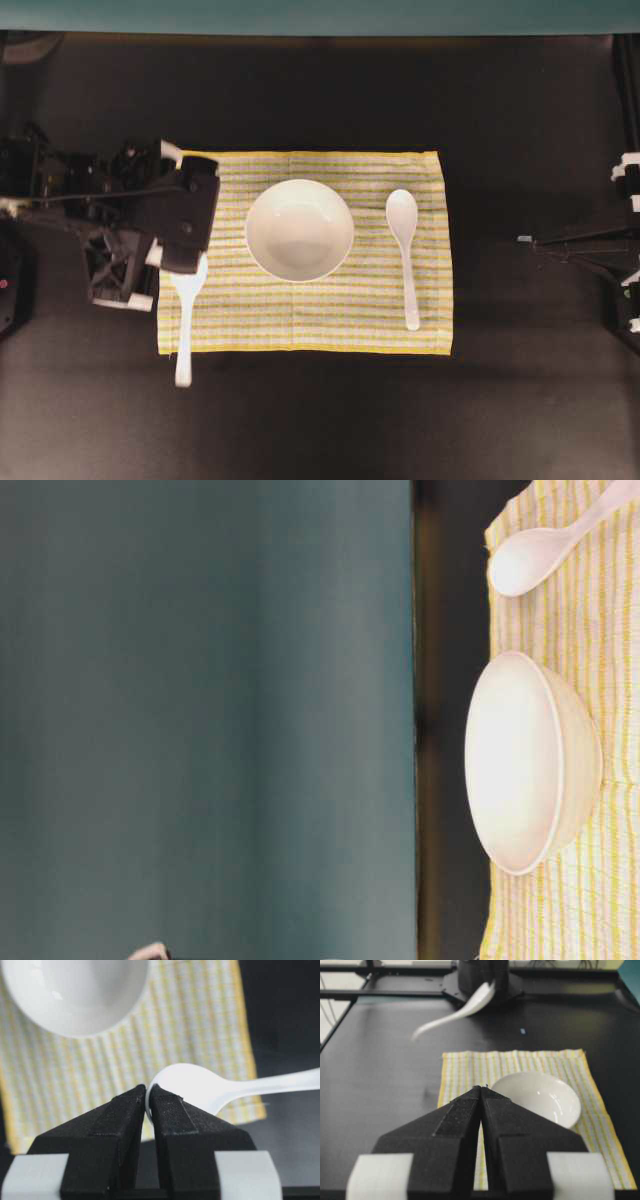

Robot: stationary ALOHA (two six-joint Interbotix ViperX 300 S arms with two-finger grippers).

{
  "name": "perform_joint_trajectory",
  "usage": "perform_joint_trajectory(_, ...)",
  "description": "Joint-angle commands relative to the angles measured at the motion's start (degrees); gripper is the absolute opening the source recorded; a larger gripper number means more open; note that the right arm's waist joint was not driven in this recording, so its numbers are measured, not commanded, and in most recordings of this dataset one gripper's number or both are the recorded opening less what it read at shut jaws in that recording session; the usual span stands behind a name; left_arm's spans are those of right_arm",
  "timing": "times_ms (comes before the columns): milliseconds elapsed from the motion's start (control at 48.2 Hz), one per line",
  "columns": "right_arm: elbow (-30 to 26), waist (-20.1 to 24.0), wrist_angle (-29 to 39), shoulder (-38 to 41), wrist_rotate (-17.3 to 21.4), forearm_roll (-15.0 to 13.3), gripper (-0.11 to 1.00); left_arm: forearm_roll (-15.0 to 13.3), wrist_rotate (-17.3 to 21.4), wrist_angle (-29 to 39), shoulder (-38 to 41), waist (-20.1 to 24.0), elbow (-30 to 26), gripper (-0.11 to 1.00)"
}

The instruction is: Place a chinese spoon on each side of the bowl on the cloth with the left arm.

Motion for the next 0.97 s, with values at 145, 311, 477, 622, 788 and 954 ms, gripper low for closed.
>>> perform_joint_trajectory(145, -0.35, 0.0, -0.26, 0.26, 0.26, 0.26, -0.01, 0.18, 2.29, -9.23, 0.62, 5.71, 2.46, 0.07)
perform_joint_trajectory(311, -0.35, -0.09, -0.35, 0.26, 0.26, 0.26, -0.01, 0.18, 5.1, -16.0, 2.72, 8.7, 7.03, 0.07)
perform_joint_trajectory(477, -0.35, -0.09, -0.26, 0.26, 0.26, 0.26, -0.01, 0.18, 6.42, -20.3, 4.39, 11.34, 8.88, 0.07)
perform_joint_trajectory(622, -0.35, -0.09, -0.26, 0.26, 0.26, 0.26, -0.01, 0.18, 8.35, -22.5, 6.06, 12.48, 9.49, 0.07)
perform_joint_trajectory(788, -0.26, -0.09, -0.18, 0.26, 0.26, 0.26, -0.01, 0.18, 9.4, -22.76, 8.96, 13.36, 9.67, 0.07)
perform_joint_trajectory(954, 0.0, -0.09, -0.18, 0.35, 0.26, 0.26, -0.01, 0.18, 9.4, -23.99, 10.99, 14.24, 9.76, 0.07)
